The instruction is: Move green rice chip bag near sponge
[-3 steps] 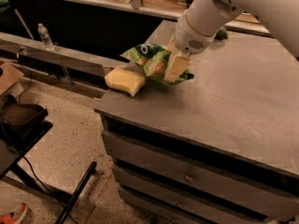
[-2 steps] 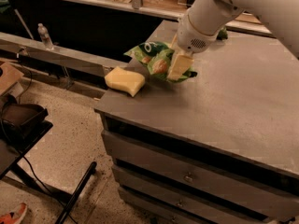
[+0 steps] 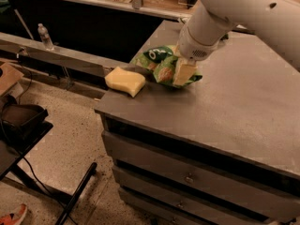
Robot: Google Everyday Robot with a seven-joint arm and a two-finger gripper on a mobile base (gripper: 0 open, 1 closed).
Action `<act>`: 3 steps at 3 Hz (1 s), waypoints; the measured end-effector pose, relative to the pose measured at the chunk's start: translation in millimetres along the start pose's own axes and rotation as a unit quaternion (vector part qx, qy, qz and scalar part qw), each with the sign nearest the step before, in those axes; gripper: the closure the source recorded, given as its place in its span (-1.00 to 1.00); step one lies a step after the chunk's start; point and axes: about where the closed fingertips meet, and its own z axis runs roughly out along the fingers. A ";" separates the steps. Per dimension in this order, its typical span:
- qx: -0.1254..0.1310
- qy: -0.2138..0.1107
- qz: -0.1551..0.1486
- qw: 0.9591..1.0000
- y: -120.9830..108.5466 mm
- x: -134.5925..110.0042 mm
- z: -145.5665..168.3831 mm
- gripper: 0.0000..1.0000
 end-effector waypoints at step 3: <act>-0.001 0.012 -0.006 1.000 1.3 7.4 8.7 -1.00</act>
Offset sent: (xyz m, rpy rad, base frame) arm 0.0029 -0.0042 -0.0084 -0.0297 -0.0072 0.0010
